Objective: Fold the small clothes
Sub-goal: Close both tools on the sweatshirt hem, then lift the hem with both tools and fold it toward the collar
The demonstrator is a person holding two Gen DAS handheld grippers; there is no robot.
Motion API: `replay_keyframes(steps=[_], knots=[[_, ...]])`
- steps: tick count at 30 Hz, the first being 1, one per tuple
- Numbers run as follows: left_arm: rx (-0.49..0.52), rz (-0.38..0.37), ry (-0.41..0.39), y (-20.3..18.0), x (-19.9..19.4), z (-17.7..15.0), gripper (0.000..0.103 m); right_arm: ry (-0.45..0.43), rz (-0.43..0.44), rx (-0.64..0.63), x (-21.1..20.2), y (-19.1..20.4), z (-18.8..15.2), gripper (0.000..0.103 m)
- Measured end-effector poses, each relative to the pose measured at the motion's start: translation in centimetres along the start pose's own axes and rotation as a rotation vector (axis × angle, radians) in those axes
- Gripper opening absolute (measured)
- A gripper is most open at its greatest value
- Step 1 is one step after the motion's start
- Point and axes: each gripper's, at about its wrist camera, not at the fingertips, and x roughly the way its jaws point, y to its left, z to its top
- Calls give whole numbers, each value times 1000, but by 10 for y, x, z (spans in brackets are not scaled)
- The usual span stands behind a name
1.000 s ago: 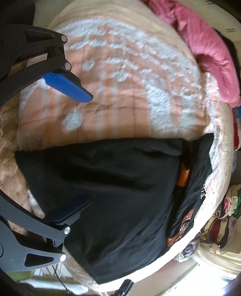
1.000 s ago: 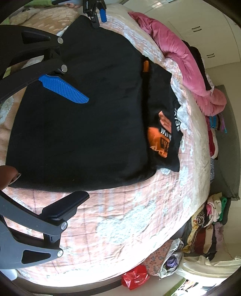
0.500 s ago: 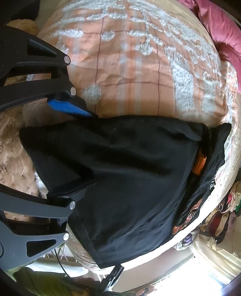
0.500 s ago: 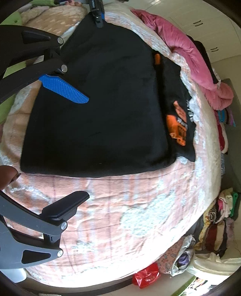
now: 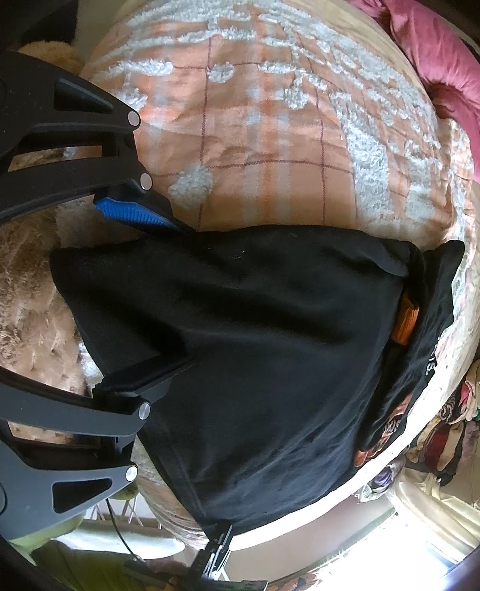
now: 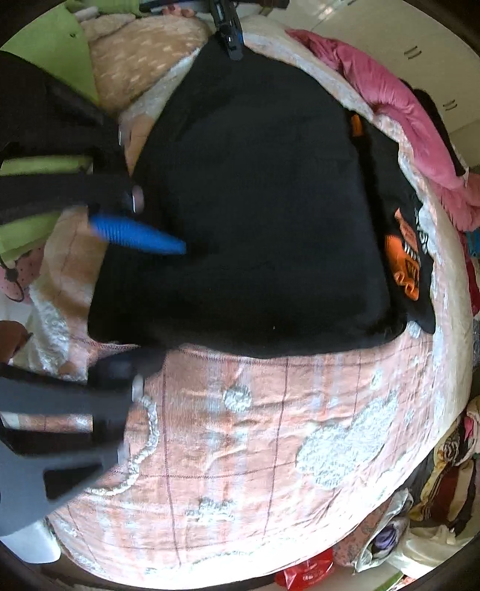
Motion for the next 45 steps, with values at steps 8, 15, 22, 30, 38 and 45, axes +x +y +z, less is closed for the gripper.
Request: replay_keyframes(steps=[8,15,22,30,38,45], knots=[[-12,-15,3,4,0,-1,55,-249,102,-27,-50,15,26,7],[-27,-45,-30,11,-9,-7,23,-426,130,5,-80,11,59,6],[-75,-123,-160,22,-43,4,3,-465,111,32,-85,7,68,6],[-100,-154,-319,29,-89,38,3,-518,89,75,-88,1,77,6],[-91,-128,-377,28,-104,71,3,-575,66,57,-96,4,97,6],[-91,-101,-405,28,-105,98,3,-601,21,57,-95,7,117,6]])
